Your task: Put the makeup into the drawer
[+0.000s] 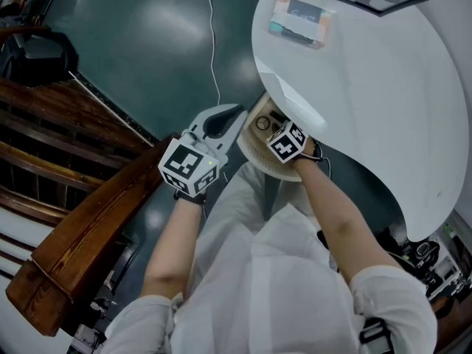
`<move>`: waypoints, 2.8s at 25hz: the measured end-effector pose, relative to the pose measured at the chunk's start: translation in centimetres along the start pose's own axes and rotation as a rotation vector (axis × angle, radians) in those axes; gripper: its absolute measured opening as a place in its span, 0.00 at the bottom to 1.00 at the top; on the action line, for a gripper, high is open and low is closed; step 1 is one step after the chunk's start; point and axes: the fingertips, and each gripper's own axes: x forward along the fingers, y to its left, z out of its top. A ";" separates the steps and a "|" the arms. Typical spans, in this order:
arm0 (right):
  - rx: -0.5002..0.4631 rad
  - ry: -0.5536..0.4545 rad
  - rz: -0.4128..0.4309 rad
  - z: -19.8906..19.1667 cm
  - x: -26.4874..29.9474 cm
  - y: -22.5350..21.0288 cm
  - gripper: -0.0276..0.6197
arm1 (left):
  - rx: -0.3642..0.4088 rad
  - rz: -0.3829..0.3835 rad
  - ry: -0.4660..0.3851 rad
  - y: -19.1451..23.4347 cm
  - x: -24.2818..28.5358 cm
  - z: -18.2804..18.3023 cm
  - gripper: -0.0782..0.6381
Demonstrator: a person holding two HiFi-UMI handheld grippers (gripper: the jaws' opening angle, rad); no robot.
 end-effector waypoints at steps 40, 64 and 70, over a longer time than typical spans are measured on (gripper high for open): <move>0.277 -0.538 -0.267 1.9 -30.2 -2.6 0.10 | 0.148 -0.034 -0.140 -5.3 -5.9 9.9 0.15; 0.534 -1.093 -0.678 -5.9 -52.6 -7.5 0.06 | 0.242 0.008 -0.341 -8.6 -10.4 17.9 0.15; 0.557 -1.114 -0.709 -6.9 -53.6 -6.7 0.06 | 0.243 0.004 -0.356 -8.8 -11.3 18.2 0.15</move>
